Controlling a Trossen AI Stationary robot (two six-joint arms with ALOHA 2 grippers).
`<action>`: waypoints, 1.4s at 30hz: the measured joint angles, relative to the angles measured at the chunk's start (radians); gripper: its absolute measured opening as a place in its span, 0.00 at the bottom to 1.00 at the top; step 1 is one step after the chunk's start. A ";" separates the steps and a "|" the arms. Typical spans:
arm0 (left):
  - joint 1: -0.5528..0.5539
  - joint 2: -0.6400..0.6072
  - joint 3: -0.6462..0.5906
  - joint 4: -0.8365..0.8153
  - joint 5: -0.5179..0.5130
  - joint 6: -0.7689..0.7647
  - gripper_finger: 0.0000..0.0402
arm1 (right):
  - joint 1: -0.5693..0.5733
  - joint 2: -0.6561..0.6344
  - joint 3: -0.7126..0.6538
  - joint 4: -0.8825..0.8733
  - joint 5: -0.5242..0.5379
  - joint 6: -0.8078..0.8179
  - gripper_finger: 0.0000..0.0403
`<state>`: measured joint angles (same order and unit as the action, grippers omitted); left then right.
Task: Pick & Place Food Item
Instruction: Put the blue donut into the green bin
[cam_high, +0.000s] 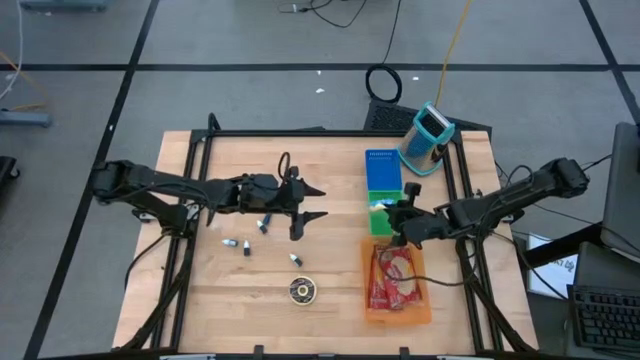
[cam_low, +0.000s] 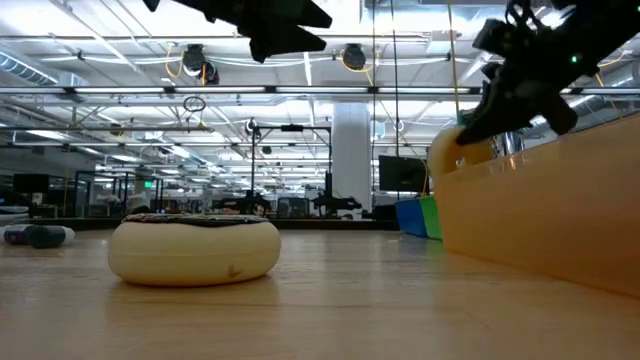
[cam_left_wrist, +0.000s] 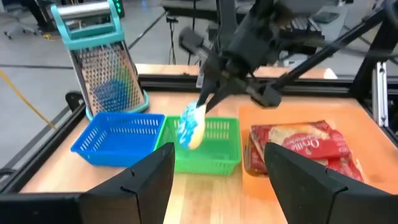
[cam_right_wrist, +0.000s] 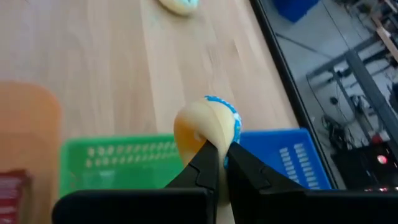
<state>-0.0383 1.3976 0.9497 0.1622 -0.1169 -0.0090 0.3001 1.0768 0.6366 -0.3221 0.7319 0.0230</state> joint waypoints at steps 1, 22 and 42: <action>0.000 0.002 0.000 -0.001 0.000 0.000 0.62 | -0.007 0.003 -0.012 0.002 0.000 0.003 0.02; 0.000 0.004 0.000 -0.003 0.001 -0.021 0.62 | -0.075 0.011 -0.170 0.150 -0.133 0.019 0.08; 0.000 0.004 0.000 -0.011 0.002 -0.022 0.62 | -0.076 0.006 -0.192 0.302 -0.323 0.108 0.32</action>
<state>-0.0383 1.4014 0.9497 0.1516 -0.1150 -0.0311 0.2237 1.0824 0.4442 -0.0201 0.4086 0.1305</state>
